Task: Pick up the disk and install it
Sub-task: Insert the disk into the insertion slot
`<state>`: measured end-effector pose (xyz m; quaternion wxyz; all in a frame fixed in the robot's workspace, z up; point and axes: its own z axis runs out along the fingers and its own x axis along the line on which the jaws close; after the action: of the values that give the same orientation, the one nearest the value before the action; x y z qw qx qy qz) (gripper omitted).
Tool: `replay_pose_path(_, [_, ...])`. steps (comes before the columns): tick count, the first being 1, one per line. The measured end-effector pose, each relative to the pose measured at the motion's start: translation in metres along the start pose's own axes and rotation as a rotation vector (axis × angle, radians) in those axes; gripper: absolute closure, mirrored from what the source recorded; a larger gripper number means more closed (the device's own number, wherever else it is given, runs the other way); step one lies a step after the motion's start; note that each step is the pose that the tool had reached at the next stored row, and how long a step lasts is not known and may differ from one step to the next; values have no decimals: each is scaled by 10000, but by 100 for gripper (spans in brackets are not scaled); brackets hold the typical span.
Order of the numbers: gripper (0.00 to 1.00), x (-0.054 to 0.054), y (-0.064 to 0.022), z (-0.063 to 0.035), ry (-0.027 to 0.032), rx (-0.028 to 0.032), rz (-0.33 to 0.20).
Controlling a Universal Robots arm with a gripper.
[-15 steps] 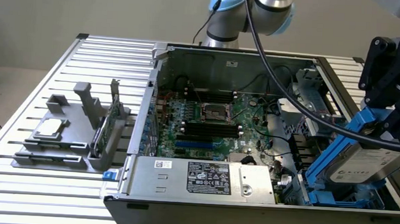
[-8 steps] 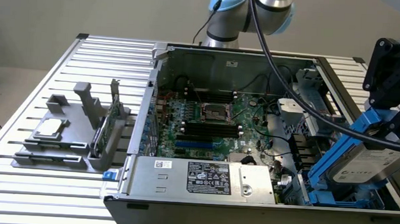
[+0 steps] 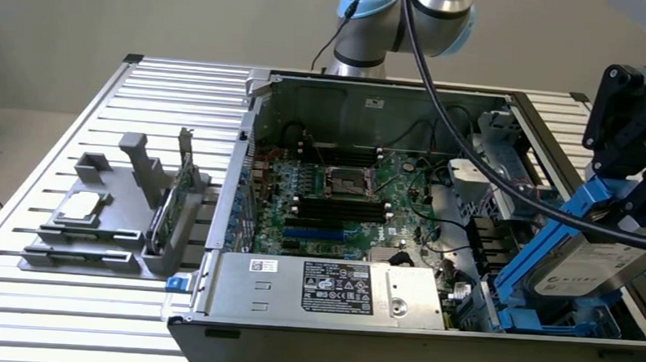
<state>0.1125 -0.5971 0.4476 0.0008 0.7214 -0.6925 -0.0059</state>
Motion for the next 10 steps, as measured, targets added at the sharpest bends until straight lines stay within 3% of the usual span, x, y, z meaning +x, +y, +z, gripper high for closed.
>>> replay_pose_path(10, [67, 0, 0, 44, -56, 1, 0])
